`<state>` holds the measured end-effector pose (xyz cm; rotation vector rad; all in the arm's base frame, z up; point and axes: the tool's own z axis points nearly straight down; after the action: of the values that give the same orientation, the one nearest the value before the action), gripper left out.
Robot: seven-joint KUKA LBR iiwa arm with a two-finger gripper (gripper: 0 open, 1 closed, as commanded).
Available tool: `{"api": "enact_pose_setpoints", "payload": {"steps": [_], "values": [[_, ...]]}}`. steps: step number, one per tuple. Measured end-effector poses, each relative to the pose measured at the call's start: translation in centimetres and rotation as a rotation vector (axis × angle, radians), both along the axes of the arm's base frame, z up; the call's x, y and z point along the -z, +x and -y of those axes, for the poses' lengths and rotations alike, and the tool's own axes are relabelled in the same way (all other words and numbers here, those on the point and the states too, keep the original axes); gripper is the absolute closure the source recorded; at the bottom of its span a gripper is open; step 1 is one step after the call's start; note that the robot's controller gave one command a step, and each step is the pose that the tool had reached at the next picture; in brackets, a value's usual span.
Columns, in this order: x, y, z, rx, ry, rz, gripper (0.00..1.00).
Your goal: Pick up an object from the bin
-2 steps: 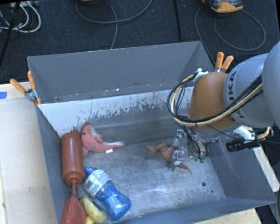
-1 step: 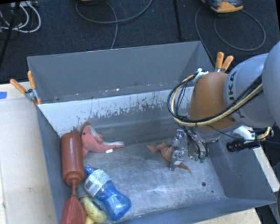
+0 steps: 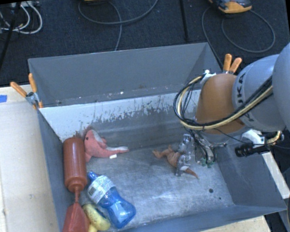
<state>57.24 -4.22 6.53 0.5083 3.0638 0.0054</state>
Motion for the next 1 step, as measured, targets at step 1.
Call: {"api": "enact_pose_setpoints", "payload": {"steps": [1], "values": [[-1.01, -0.26, -0.03, -0.003, 0.001, -0.017, 1.0]]}}
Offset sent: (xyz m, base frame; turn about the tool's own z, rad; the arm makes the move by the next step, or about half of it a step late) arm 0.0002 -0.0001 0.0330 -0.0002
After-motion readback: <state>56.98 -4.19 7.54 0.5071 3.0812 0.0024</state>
